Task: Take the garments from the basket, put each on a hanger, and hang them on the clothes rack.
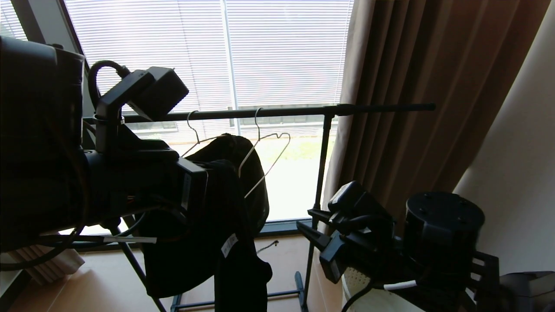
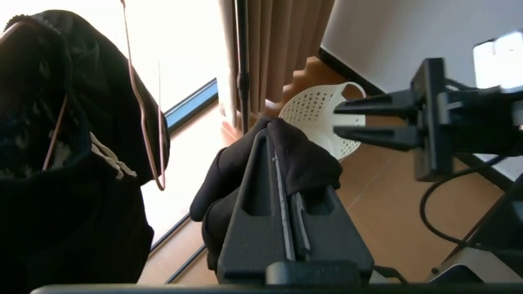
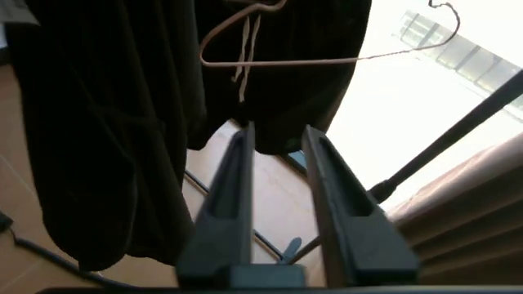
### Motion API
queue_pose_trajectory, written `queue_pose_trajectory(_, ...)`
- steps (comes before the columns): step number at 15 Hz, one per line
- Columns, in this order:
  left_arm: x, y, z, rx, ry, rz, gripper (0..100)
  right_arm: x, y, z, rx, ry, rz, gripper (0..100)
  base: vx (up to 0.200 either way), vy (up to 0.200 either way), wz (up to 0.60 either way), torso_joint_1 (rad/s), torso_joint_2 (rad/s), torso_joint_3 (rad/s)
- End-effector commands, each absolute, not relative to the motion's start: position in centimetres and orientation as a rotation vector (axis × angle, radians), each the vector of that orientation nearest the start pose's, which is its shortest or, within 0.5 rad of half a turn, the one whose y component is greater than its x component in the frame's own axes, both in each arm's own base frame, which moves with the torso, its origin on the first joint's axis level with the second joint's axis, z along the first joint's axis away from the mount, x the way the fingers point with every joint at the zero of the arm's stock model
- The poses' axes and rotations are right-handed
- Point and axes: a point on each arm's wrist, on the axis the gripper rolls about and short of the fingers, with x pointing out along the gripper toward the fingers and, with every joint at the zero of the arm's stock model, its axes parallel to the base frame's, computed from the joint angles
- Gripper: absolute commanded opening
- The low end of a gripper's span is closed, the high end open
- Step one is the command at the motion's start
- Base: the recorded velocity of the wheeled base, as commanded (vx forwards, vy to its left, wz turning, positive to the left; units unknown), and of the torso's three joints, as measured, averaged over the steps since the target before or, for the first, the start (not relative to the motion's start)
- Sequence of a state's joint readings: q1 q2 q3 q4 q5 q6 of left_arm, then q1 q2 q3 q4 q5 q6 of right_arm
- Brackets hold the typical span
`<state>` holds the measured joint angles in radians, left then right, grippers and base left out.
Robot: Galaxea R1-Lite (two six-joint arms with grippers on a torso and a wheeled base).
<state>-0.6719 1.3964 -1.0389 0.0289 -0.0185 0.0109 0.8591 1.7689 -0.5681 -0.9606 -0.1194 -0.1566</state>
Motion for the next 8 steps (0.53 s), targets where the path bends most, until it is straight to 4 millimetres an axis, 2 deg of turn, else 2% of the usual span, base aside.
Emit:
queue_pose_trajectory(1,18.3,-14.6,26.5,0.139,0.376,-0.685,0,17.6,22.4,16.3,-0.222,0.059,0.804,100,0.0,0.0,0.0,0.0,0.0,0.0)
queue_pose_trajectory(8,18.1,-14.8,25.5,0.157,0.406,-0.692,0,19.8,26.8,18.0,-0.179,-0.017,0.826,100,0.0,0.0,0.0,0.0,0.0,0.0)
